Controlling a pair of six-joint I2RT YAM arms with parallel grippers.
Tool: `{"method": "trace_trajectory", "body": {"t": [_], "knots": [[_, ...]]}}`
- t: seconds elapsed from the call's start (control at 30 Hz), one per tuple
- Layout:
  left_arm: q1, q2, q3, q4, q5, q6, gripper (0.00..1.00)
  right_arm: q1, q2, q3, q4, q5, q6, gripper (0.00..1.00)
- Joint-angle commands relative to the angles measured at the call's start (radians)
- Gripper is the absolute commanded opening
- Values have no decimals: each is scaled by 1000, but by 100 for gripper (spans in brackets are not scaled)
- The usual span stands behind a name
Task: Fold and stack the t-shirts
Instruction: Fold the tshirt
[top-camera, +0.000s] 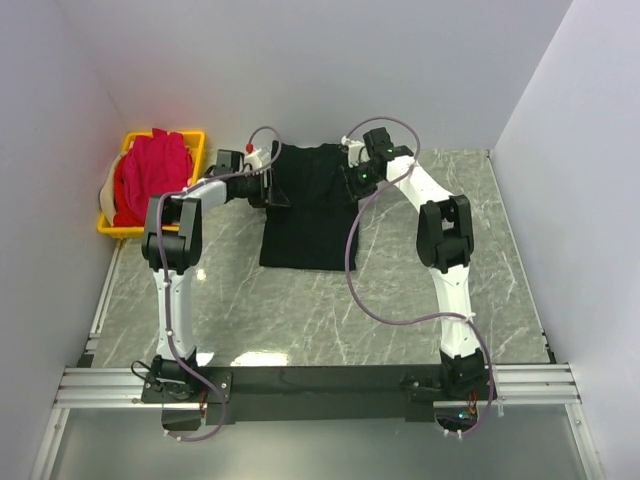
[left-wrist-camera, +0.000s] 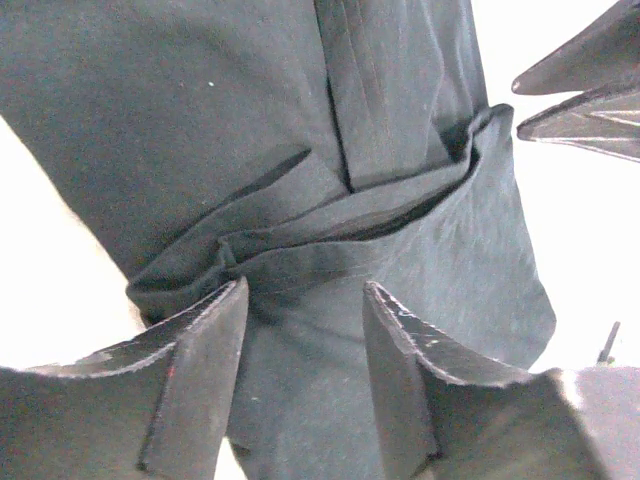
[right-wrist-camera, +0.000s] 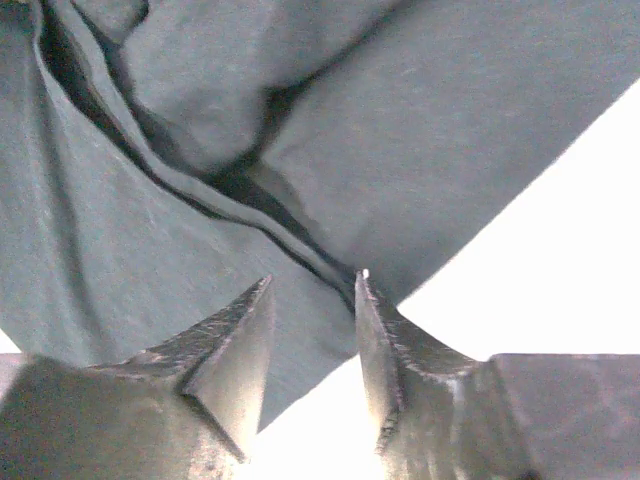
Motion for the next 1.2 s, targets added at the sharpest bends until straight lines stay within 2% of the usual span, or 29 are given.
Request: {"method": "trace_trajectory", "body": {"t": [0.0, 0.13, 0.2, 0.27, 0.33, 0.37, 0.43, 0.5, 0.6, 0.8, 1.03, 1.13, 1.17], "knots": [[25, 15, 82, 24, 24, -8, 59, -6, -11, 79, -25, 35, -17, 47], [25, -109, 7, 10, 118, 118, 64, -3, -176, -60, -41, -14, -150, 50], [27, -221, -51, -24, 130, 259, 64, 5, -258, -159, -36, -26, -239, 50], [27, -338, -163, -85, 144, 462, 64, 33, -376, -311, -22, -25, -339, 50], [30, -414, -296, -133, 150, 579, 64, 63, -486, -474, -1, -16, -416, 50], [30, -475, -340, -154, 153, 712, 65, 92, -526, -535, 22, 7, -477, 50], [30, -524, -447, -196, 141, 873, 66, 128, -630, -722, 122, 61, -537, 54], [30, -567, -522, -219, 115, 972, 67, 192, -685, -872, 223, 140, -618, 56], [8, -606, -611, -176, 36, 1104, 68, 267, -748, -1003, 341, 199, -683, 57], [-48, -649, -717, -106, -40, 1339, 71, 323, -732, -1095, 513, 288, -740, 57], [-73, -640, -779, -93, -124, 1636, 68, 363, -679, -1135, 538, 326, -809, 53], [-88, -647, -814, -84, -133, 1725, 65, 367, -659, -1138, 530, 334, -826, 45], [-93, -647, -823, -85, -142, 1742, 63, 367, -656, -1141, 529, 342, -833, 37]]}}
